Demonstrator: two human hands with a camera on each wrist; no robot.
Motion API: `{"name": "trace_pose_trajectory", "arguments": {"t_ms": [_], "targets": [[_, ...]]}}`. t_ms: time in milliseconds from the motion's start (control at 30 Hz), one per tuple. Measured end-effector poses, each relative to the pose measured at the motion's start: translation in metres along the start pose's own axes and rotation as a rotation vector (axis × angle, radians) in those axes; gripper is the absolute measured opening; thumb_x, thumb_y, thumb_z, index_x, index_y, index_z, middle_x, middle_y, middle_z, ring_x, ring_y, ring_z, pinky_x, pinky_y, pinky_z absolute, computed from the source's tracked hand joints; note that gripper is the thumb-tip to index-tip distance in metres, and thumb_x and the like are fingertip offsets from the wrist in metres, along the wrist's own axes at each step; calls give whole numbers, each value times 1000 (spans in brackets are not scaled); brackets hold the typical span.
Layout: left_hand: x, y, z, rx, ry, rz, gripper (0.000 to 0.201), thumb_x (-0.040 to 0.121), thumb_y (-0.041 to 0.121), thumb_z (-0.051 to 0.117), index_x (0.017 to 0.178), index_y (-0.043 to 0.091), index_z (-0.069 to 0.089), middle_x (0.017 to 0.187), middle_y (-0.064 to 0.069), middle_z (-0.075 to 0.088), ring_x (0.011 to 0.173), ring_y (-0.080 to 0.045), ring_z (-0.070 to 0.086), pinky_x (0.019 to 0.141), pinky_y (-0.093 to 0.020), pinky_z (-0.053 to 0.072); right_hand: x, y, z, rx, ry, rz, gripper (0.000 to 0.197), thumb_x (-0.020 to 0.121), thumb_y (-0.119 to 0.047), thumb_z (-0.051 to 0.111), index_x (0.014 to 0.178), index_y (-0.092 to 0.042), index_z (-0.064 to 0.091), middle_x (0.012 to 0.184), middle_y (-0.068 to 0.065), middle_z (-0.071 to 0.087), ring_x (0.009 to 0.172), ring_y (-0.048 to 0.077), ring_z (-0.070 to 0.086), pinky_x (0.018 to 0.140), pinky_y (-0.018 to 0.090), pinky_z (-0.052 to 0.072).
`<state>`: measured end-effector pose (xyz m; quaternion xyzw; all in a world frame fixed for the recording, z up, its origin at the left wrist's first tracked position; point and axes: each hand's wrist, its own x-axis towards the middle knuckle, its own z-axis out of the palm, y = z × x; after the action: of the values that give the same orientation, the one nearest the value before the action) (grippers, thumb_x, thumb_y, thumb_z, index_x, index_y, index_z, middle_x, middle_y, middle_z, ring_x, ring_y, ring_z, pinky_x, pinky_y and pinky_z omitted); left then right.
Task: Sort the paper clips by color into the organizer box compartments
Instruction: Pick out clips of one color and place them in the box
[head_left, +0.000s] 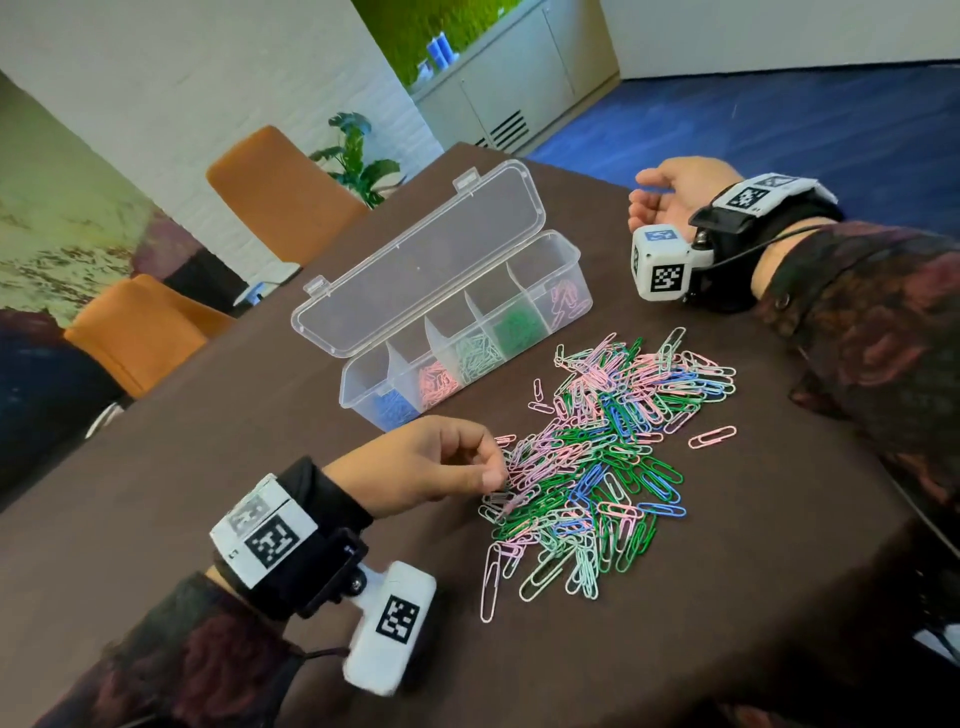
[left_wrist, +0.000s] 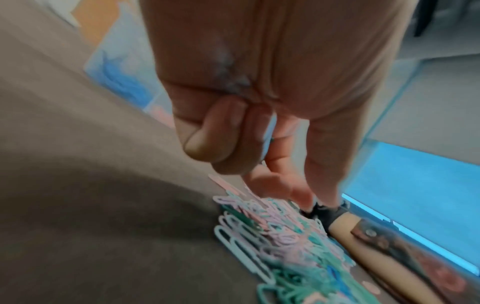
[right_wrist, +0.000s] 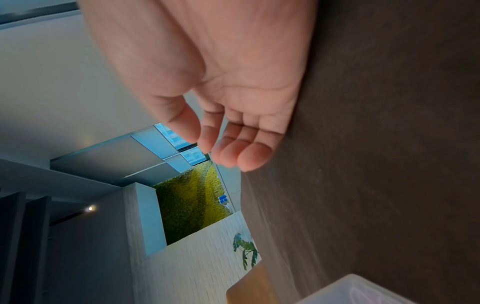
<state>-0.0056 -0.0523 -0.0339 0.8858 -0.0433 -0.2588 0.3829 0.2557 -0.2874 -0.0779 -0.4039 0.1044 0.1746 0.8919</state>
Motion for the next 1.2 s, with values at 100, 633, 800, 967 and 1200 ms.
{"name": "trace_pose_trajectory", "arguments": {"t_ms": [100, 633, 800, 967, 1200], "targets": [[4, 0, -3, 167, 99, -2, 8, 82, 22, 68, 89, 20, 64, 70, 4, 54, 63, -4, 45, 63, -13, 38, -1, 0, 0, -9, 4, 0, 15, 94, -16, 45, 98, -7, 56, 77, 4, 53, 59, 14, 51, 52, 24, 48], [4, 6, 3, -576, 176, 31, 9, 61, 16, 68, 65, 22, 62, 65, -4, 56, 46, -9, 38, 44, -17, 34, -6, -1, 1, 4, 10, 16, 15, 93, -15, 45, 99, -7, 57, 77, 4, 54, 58, 14, 51, 52, 21, 48], [4, 8, 10, -765, 43, 55, 33, 53, 8, 70, 86, 10, 65, 69, -6, 57, 57, -16, 54, 48, -22, 44, -6, -2, 2, 6, 12, 11, 14, 93, -14, 45, 96, -8, 57, 79, 4, 53, 59, 14, 51, 53, 22, 49], [7, 14, 22, -306, 4, 16, 15, 69, 24, 65, 74, 16, 55, 63, 0, 55, 57, -11, 52, 54, -19, 40, -9, -2, 2, 3, -6, 25, 11, 93, -13, 45, 92, -7, 55, 80, 4, 52, 60, 14, 51, 54, 23, 49], [11, 24, 24, -648, -31, 46, 32, 67, 30, 80, 60, 20, 50, 57, 5, 41, 47, -8, 41, 42, -15, 32, -10, -2, 1, 14, 2, 20, 13, 94, -14, 44, 96, -9, 56, 80, 4, 53, 61, 14, 51, 56, 22, 49]]}}
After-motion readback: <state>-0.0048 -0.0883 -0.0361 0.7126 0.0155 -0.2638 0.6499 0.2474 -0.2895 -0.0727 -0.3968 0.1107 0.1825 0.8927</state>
